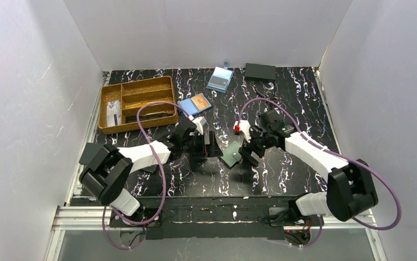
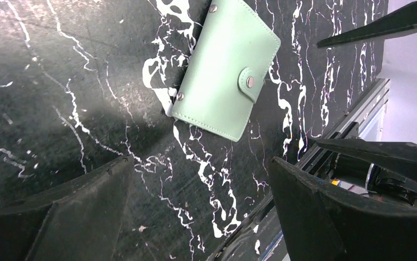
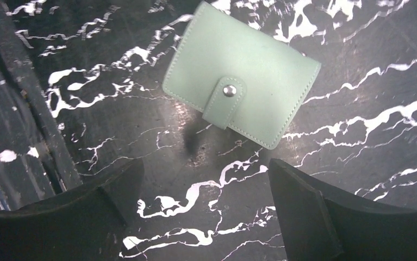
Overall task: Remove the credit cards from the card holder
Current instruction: Open the card holder at the center of the board.
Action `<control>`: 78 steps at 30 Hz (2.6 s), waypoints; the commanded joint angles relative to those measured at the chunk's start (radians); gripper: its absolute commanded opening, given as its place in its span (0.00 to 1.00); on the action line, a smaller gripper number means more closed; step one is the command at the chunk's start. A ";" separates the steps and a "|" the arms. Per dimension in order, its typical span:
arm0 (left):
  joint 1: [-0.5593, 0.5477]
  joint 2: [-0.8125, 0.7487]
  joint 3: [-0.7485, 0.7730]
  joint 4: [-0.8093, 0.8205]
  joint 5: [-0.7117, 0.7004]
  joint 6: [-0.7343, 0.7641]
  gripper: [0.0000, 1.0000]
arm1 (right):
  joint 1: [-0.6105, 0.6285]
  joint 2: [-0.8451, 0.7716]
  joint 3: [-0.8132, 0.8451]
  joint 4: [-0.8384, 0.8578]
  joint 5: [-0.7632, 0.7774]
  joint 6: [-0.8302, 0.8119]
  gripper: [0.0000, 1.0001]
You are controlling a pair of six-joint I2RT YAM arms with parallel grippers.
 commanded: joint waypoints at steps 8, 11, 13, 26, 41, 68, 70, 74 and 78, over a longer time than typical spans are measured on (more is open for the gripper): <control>-0.001 0.140 0.067 0.122 0.076 -0.048 0.92 | 0.028 0.085 0.003 0.165 0.155 0.271 0.91; -0.001 0.160 0.055 0.148 0.083 -0.060 0.92 | 0.028 0.087 -0.015 0.185 0.143 0.279 0.91; -0.001 0.171 0.051 0.161 0.090 -0.068 0.92 | 0.028 0.088 -0.020 0.195 0.134 0.281 0.90; -0.003 0.232 0.037 0.197 0.095 -0.131 0.82 | 0.028 0.102 -0.025 0.214 0.146 0.301 0.80; -0.035 0.252 0.025 0.135 -0.046 -0.181 0.67 | 0.098 0.198 0.070 0.191 0.185 0.346 0.65; -0.152 0.299 0.017 0.027 -0.201 -0.349 0.04 | 0.231 0.262 0.041 0.235 0.481 0.296 0.44; -0.152 0.297 0.015 0.027 -0.200 -0.350 0.02 | 0.233 0.252 0.033 0.239 0.480 0.286 0.33; -0.153 0.295 0.007 0.027 -0.202 -0.349 0.00 | 0.232 0.231 0.022 0.239 0.474 0.272 0.18; -0.153 0.288 -0.007 0.027 -0.210 -0.353 0.00 | 0.233 0.198 0.008 0.237 0.448 0.267 0.10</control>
